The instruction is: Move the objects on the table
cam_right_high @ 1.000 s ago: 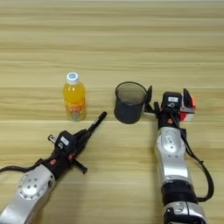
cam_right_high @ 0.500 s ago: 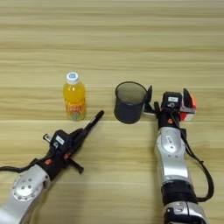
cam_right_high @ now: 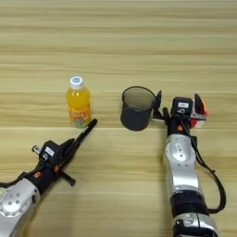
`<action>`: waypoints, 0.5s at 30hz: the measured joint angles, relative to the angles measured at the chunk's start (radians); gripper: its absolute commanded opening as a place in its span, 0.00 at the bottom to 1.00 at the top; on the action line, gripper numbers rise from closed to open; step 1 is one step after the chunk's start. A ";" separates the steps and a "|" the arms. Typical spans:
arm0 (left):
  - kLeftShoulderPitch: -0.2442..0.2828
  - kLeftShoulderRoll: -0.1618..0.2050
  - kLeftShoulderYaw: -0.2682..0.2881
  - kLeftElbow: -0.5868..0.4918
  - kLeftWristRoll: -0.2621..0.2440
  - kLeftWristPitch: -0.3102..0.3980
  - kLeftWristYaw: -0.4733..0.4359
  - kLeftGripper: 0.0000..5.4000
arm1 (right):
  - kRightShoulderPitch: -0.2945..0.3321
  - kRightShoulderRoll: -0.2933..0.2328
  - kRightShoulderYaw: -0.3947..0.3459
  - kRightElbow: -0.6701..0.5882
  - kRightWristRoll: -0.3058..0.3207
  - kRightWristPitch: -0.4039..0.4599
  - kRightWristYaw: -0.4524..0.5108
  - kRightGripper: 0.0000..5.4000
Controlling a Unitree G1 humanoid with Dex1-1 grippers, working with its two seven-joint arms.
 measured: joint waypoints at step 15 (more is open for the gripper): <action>0.108 0.078 0.073 -0.116 -0.040 0.029 -0.026 0.05 | -0.017 0.002 0.006 0.014 -0.002 0.000 -0.002 1.00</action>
